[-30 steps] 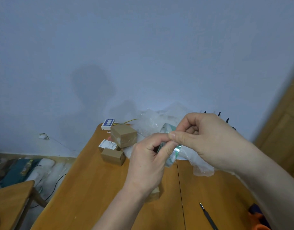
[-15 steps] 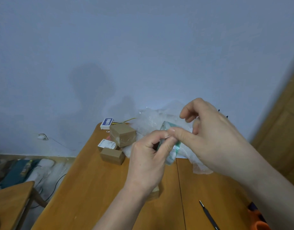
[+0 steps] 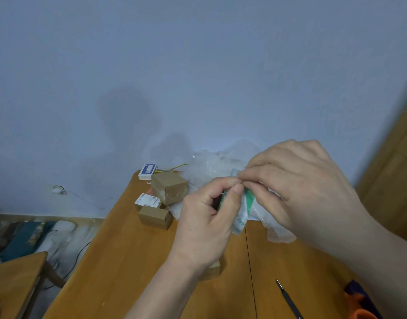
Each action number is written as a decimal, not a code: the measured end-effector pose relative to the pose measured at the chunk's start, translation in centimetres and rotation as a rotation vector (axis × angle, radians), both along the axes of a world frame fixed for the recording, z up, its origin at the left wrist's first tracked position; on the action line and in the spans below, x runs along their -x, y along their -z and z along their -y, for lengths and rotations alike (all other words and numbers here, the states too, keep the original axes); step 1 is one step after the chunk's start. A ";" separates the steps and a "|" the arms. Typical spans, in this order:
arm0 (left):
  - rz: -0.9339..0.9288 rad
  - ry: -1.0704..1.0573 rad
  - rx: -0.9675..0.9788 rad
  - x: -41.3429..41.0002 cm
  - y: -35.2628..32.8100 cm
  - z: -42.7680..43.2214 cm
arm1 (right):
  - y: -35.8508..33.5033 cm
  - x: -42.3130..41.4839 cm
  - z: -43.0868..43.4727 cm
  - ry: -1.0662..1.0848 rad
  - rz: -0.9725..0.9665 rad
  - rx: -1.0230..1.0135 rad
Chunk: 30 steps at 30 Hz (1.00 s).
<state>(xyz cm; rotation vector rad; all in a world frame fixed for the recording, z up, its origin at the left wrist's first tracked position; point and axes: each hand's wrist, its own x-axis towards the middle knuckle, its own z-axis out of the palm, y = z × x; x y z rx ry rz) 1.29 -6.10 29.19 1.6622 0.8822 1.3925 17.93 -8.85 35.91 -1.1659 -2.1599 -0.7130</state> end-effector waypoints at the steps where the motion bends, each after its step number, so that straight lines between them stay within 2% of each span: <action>1: -0.008 -0.004 0.002 0.0 0.0 0.0 | 0.0 -0.1 0.0 0.005 0.003 -0.010; 6: 0.031 0.004 0.114 -0.8 -0.5 0.4 | 0.7 0.3 0.1 0.026 -0.062 -0.002; 10: 0.106 0.056 0.232 -1.1 -0.8 0.6 | 0.8 0.3 0.2 0.030 -0.211 0.201; 13: 0.128 0.059 0.248 -1.2 -0.7 0.6 | 0.4 0.0 0.4 0.041 -0.319 0.351; 17: 0.135 0.065 0.254 -1.3 -0.7 0.8 | -0.3 -0.3 0.4 0.011 -0.371 0.429; 22: 0.086 0.055 0.223 -1.2 -0.8 1.3 | -1.2 -0.5 0.7 0.032 -0.266 0.458; 30: 0.063 0.078 0.204 -1.3 -0.6 1.4 | -1.0 0.3 0.0 -0.034 -0.259 0.450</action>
